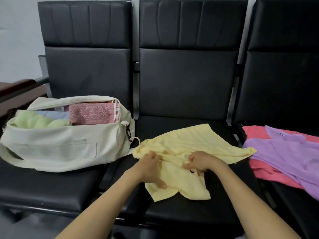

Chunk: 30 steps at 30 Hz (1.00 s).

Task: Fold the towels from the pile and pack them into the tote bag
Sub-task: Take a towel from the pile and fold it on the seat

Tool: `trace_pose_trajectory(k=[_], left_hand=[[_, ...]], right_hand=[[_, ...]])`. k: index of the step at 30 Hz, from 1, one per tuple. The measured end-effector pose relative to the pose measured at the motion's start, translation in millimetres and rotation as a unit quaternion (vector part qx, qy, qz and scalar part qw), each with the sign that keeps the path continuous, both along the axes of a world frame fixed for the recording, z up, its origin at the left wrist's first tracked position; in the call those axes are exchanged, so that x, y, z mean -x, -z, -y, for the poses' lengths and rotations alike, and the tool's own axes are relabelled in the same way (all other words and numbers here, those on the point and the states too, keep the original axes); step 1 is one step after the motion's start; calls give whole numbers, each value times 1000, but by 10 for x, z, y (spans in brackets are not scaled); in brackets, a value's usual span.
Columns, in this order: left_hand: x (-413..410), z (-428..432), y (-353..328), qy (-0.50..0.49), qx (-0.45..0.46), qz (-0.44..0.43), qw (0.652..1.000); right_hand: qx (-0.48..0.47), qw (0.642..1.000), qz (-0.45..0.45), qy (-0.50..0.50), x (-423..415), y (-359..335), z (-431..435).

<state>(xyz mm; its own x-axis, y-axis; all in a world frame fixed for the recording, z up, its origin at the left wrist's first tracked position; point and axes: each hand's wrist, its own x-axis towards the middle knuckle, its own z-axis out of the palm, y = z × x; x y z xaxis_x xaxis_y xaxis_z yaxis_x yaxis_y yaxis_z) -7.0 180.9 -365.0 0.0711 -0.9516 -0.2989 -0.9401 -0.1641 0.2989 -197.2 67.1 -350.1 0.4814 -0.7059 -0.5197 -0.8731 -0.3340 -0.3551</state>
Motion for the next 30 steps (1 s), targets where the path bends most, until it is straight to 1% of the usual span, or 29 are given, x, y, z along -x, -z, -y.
trace_pose_trajectory(k=[2, 3, 4, 5, 6, 7, 8, 9, 10, 11, 12, 13, 14, 15, 16, 17, 18, 19, 21, 23, 25, 26, 27, 28, 29, 30], left_hand=[[-21, 15, 26, -8, 2, 34, 999], [-39, 27, 29, -22, 1, 53, 998], [-55, 36, 29, -42, -2, 71, 997], [-75, 50, 32, -61, 2, 85, 995], [-80, 52, 19, -80, 15, 89, 993], [-86, 54, 10, -95, 39, 91, 991], [-89, 48, 15, -99, 84, 102, 986], [-86, 43, 28, -93, 167, 126, 974], [-95, 71, 62, -85, 256, 144, 952], [-113, 99, 92, -82, 329, 124, 933], [-115, 107, 87, -74, 343, 67, 934], [-104, 94, 44, -66, 317, -2, 946], [-109, 82, 48, -59, 257, -60, 963], [-123, 66, 66, -42, 185, -89, 978], [-143, 41, 87, -21, 128, -93, 987], [-178, 17, 122, -6, 76, -85, 994], [-227, -3, 169, 7, 46, -72, 996], [-276, -22, 195, 13, 37, -70, 997], [-379, -51, 227, 9, 60, -88, 994], [-443, -84, 218, 2, 83, -95, 992], [-445, -119, 197, -10, 91, -111, 990], [-429, -140, 175, -23, 96, -138, 986], [-400, -169, 141, -34, 100, -169, 980], [-374, -188, 112, -40, 107, -193, 975], [-342, -205, 79, -42, 117, -207, 970], [-305, -221, 54, -43, 127, -217, 967]], right_hand=[[23, 998, -24, 46, 45, 18, 104], [76, 992, -13, 98, 86, 48, 166], [150, 975, 14, 163, 143, 90, 216], [222, 947, 60, 224, 204, 150, 260], [253, 925, 115, 258, 256, 208, 293], [234, 923, 156, 264, 284, 255, 304], [200, 932, 176, 245, 291, 288, 286], [177, 945, 174, 213, 275, 320, 259], [178, 955, 158, 179, 244, 337, 225], [203, 959, 137, 146, 210, 348, 198], [239, 955, 131, 117, 178, 334, 165], [269, 948, 138, 96, 148, 282, 122], [291, 941, 153, 75, 126, 224, 70], [299, 938, 168, 49, 111, 169, 12], [286, 941, 183, 14, 109, 117, -54], [243, 951, 191, -25, 118, 79, -127], [183, 964, 180, -60, 138, 54, -208], [130, 976, 154, -87, 163, 48, -283], [78, 985, 112, -107, 253, 83, -362], [58, 988, 133, -61, 384, 140, -319], [40, 987, 156, 23, 503, 160, -238], [58, 984, 152, 71, 556, 177, -195], [116, 979, 128, 107, 603, 197, -161], [200, 966, 98, 134, 641, 202, -151], [276, 944, 98, 152, 654, 193, -178], [316, 925, 144, 153, 644, 174, -228]])
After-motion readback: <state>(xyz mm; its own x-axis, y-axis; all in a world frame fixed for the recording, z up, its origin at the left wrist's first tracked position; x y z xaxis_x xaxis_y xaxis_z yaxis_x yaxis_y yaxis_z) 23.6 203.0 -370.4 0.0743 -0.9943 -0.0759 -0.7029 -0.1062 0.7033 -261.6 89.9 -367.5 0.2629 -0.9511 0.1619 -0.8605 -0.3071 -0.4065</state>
